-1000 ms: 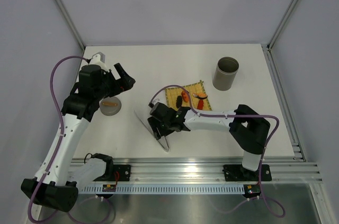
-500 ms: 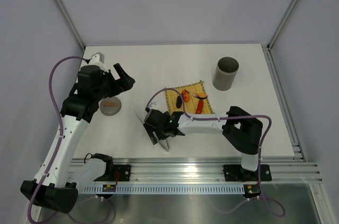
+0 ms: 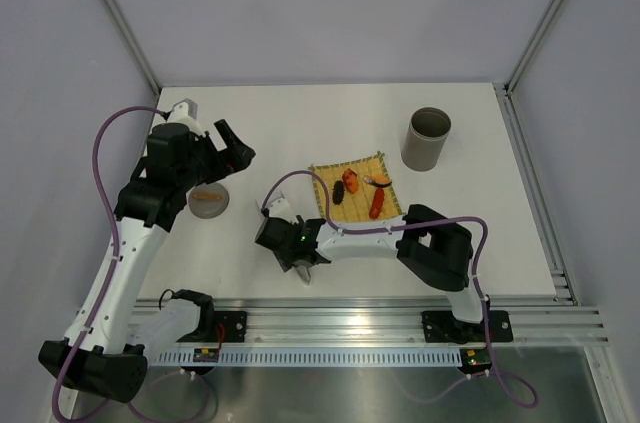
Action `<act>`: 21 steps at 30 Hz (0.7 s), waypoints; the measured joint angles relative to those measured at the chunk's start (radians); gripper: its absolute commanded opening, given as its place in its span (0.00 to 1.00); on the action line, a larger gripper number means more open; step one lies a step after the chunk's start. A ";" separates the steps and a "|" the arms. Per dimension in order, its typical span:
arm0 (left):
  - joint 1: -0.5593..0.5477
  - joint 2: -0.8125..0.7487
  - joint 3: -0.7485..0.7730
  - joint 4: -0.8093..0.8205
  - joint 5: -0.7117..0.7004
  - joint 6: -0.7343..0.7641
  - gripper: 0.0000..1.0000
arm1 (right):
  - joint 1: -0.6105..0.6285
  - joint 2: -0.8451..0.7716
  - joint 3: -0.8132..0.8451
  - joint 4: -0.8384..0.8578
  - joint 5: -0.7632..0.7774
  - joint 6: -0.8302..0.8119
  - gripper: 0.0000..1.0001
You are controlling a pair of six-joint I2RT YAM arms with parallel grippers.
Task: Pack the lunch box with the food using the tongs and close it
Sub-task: Adjust the clamp at the center of the board.
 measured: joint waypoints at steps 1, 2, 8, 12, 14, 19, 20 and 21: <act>0.000 0.000 0.000 0.000 0.000 0.000 0.98 | 0.000 0.006 0.010 -0.001 0.010 0.000 0.39; 0.000 0.000 0.000 0.000 0.000 0.000 0.98 | 0.000 0.014 0.019 -0.002 0.019 -0.004 0.33; 0.000 0.000 0.000 0.000 0.000 0.000 0.98 | 0.000 0.023 0.034 -0.008 0.032 -0.020 0.19; 0.000 0.000 0.010 -0.004 -0.002 0.004 0.98 | -0.003 -0.026 0.031 -0.035 0.029 -0.029 0.18; 0.000 0.000 0.024 -0.008 -0.007 0.007 0.98 | -0.011 -0.106 0.013 -0.048 0.027 -0.031 0.18; 0.000 -0.001 0.050 -0.012 -0.017 0.014 0.98 | -0.099 -0.397 -0.024 -0.095 0.012 -0.019 0.20; 0.000 -0.001 0.050 -0.012 -0.017 0.014 0.98 | -0.131 -0.458 -0.030 -0.110 0.007 -0.011 0.21; 0.001 -0.001 0.050 -0.013 -0.017 0.014 0.98 | -0.167 -0.515 -0.036 -0.124 0.003 -0.002 0.24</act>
